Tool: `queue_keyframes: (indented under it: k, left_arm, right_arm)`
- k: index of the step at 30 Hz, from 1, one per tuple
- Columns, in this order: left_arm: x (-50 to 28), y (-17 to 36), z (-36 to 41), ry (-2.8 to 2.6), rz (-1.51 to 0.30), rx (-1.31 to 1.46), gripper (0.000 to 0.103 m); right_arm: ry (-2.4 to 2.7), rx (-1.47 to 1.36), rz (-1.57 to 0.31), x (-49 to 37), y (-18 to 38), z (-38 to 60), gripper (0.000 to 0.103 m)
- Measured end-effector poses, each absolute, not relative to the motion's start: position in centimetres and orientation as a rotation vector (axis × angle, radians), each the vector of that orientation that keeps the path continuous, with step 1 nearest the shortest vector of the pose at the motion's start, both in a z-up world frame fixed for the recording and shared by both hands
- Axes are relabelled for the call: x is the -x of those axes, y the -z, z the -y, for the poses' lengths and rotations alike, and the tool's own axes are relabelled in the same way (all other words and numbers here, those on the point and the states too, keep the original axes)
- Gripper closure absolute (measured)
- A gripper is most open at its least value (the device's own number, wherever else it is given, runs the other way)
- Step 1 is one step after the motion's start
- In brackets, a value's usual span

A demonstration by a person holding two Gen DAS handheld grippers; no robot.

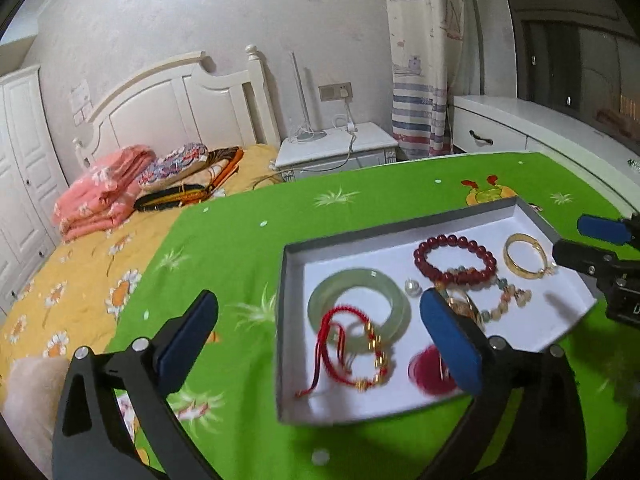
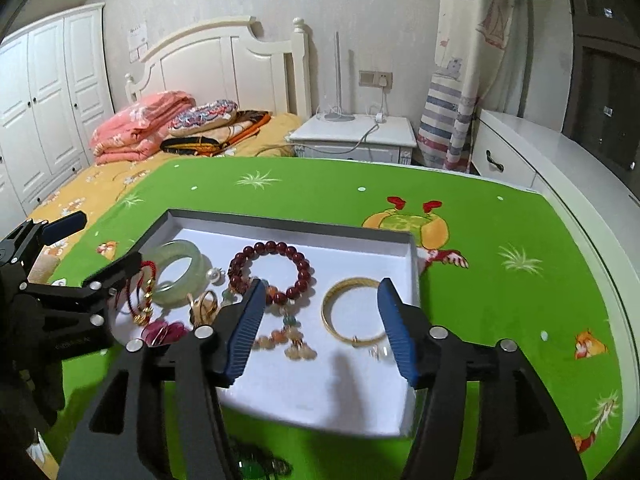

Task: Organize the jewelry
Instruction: 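Withdraw both tools and grasp the black-green pendant cord with the right tool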

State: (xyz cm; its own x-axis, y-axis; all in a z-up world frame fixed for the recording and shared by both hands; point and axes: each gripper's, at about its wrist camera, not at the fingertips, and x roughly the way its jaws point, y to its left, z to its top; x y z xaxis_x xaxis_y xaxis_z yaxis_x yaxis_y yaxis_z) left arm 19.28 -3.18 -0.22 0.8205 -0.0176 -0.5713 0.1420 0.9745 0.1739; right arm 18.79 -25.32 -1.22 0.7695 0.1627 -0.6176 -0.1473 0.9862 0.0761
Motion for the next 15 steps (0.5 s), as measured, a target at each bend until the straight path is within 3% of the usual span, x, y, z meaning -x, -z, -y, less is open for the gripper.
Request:
queue_keyframes:
  k: [10,15]
  left_arm:
    - [-13.9,1.5,0.2,0.084,-0.606,-0.157,0.005]
    - [-11.5,3.1,-0.5,0.094,-0.636,-0.165,0.005]
  right_arm:
    - [-0.156,-0.042,-0.673,-14.0,2.2,26.0,0.039]
    - [-0.179,-0.044,-0.635,-10.4,2.2,24.3,0.029]
